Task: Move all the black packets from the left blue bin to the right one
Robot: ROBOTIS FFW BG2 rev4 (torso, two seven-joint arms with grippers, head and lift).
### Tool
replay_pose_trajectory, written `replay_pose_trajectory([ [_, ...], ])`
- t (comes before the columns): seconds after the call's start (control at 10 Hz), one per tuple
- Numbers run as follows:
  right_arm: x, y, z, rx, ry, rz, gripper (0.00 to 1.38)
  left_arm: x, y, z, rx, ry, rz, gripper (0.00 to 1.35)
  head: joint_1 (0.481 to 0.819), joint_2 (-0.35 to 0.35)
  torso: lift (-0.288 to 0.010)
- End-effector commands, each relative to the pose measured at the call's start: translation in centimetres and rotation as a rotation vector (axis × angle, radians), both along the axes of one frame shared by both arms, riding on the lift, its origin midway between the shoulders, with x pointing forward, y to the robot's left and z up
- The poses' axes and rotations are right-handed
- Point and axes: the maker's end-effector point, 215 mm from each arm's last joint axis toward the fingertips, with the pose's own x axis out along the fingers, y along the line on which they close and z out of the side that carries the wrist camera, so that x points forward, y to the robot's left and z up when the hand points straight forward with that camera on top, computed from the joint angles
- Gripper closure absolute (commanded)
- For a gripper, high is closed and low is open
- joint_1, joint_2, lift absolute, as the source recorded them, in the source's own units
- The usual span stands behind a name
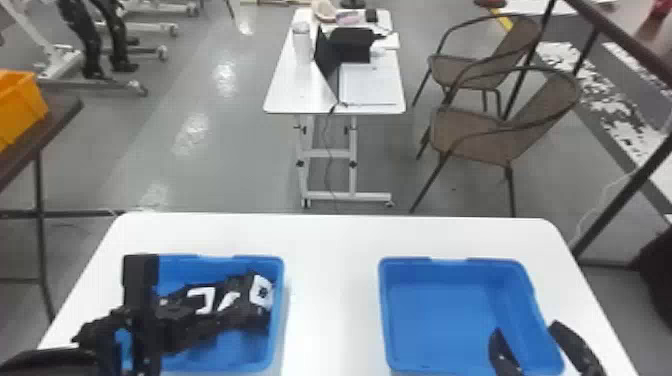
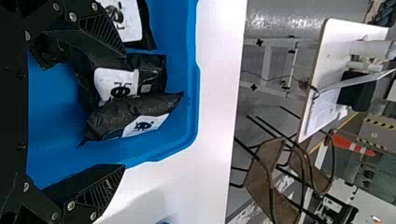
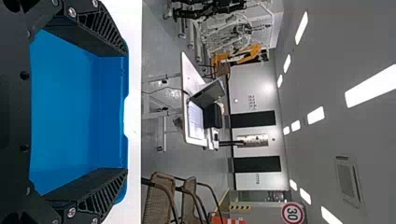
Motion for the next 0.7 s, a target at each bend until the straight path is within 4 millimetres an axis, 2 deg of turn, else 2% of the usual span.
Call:
replay_pose_trajectory([
  [0.0, 0.2, 0.1, 0.0, 0.005, -0.001, 0.002, 0.14, 1.0, -1.0, -1.3, -0.016, 0.029, -0.019, 0.19, 0.695, -0.010, 0.000],
  [0.2, 0.3, 0.2, -0.1, 0.007, 0.000, 0.007, 0.14, 2.1, -2.1, -2.5, -0.049, 0.060, -0.052, 0.19, 0.695, -0.031, 0.000],
  [0.4, 0.6, 0.3, 0.0, 0.009, -0.002, 0.012, 0.14, 3.0, -4.5, -3.2, -0.102, 0.087, -0.125, 0.21, 0.695, -0.054, 0.000],
  [0.5, 0.7, 0.4, 0.0, 0.011, -0.004, 0.015, 0.14, 3.3, -5.0, -3.1, -0.108, 0.087, -0.133, 0.29, 0.695, -0.062, 0.000],
  [0.6, 0.7, 0.4, 0.0, 0.012, -0.003, 0.017, 0.14, 3.2, -5.0, -3.3, -0.124, 0.097, -0.123, 0.55, 0.695, -0.072, 0.000],
])
